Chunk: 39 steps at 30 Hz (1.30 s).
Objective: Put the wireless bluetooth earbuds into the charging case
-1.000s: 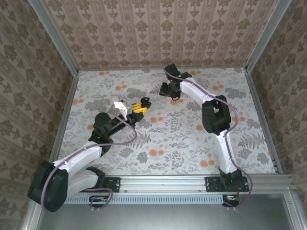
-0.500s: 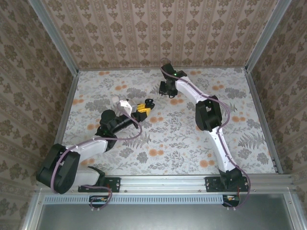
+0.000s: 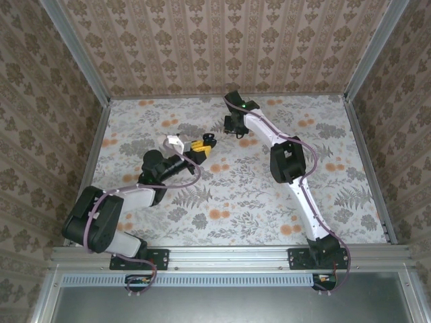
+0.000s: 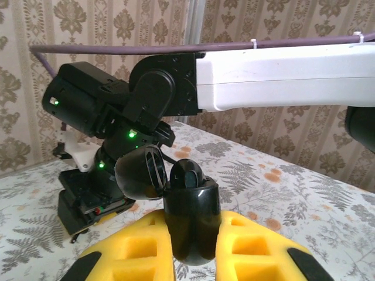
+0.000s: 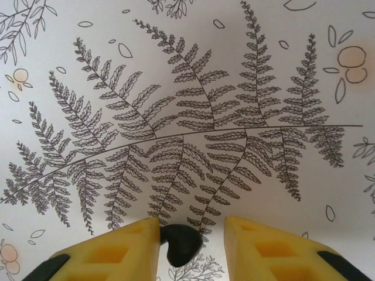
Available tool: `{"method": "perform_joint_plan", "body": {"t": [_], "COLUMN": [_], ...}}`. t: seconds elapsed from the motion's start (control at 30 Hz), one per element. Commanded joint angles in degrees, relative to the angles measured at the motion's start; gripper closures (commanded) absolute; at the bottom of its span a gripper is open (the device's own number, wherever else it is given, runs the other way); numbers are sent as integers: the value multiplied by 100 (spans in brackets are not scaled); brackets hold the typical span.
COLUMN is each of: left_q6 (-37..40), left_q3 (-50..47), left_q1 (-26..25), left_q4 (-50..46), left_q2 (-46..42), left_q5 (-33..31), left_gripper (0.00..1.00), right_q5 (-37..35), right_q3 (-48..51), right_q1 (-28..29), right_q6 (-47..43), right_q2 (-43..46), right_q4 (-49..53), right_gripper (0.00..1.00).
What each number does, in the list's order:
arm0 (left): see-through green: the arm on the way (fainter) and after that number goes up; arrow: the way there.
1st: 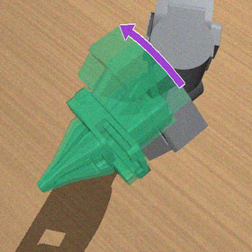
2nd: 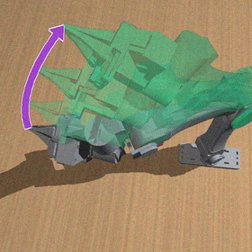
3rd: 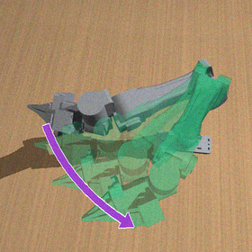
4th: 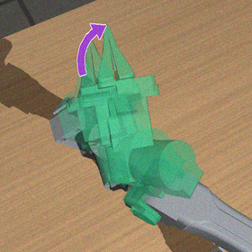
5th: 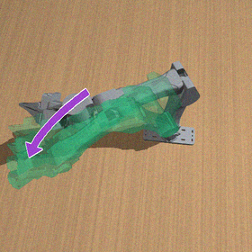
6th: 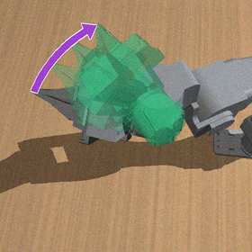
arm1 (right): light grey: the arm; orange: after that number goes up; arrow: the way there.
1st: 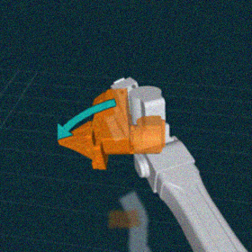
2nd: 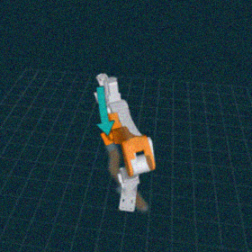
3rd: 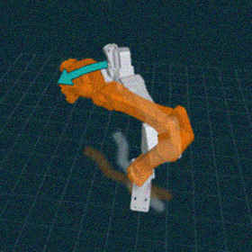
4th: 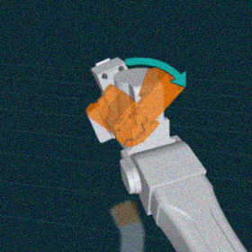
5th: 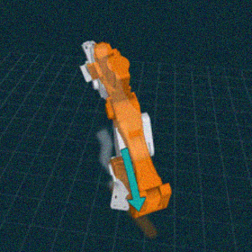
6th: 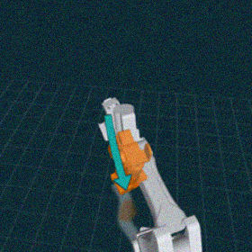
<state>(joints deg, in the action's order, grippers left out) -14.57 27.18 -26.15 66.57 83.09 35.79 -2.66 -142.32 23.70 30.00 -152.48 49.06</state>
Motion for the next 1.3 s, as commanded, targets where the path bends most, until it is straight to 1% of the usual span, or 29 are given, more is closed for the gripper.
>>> {"method": "perform_joint_plan", "body": {"t": [0.0, 0.13, 0.23, 0.4, 0.6, 0.7, 0.73, 0.87, 0.93, 0.97, 1.07, 1.13, 1.27], "left_q6": [-401, -502, -584, -770, -878, -640, -488, 449, 824, 923, 912, 888, 999], "left_q3": [206, 278, 323, 349, 331, 401, 432, 592, 640, 627, 548, 512, 481], "left_q1": [171, 209, 206, 197, 135, 49, -127, -489, -654, -708, -790, -843, -969], "left_q4": [639, 638, 638, 632, 569, 111, -147, -1491, -2020, -2140, -2152, -2157, -2429], "left_q2": [154, 235, 249, 195, 42, -224, -360, -992, -1221, -1309, -1432, -1494, -1773], "left_q5": [312, 380, 419, 427, 406, 423, 416, 282, 187, 143, 139, -57, -212], "left_gripper": [100, 100, 100, 100, 100, 100, 100, 100, 100, 100, 100, 100, 100], "right_q5": [-120, -95, -94, -22, 294, 610, 674, 851, 942, 1000, 1151, 1221, 1340], "right_q3": [-174, -29, 405, 1504, 3020, 3944, 4301, 5554, 6027, 6228, 6631, 6751, 6655], "right_q1": [-31, -10, -1, 7, 11, 68, 115, 332, 443, 499, 639, 696, 757], "right_q6": [-180, -345, -501, -741, -1002, -1293, -1412, -2004, -2303, -2450, -2752, -2814, -2581], "right_q2": [-159, -60, 203, 908, 1880, 2456, 2680, 3479, 3773, 3899, 4120, 4186, 4247], "right_q4": [289, 423, 328, -90, -690, -1012, -1093, -1162, -1069, -1009, -849, -802, -646], "right_gripper": [69, 74, 77, 79, 81, 82, 82, 82, 82, 81, 79, 76, 69]}}
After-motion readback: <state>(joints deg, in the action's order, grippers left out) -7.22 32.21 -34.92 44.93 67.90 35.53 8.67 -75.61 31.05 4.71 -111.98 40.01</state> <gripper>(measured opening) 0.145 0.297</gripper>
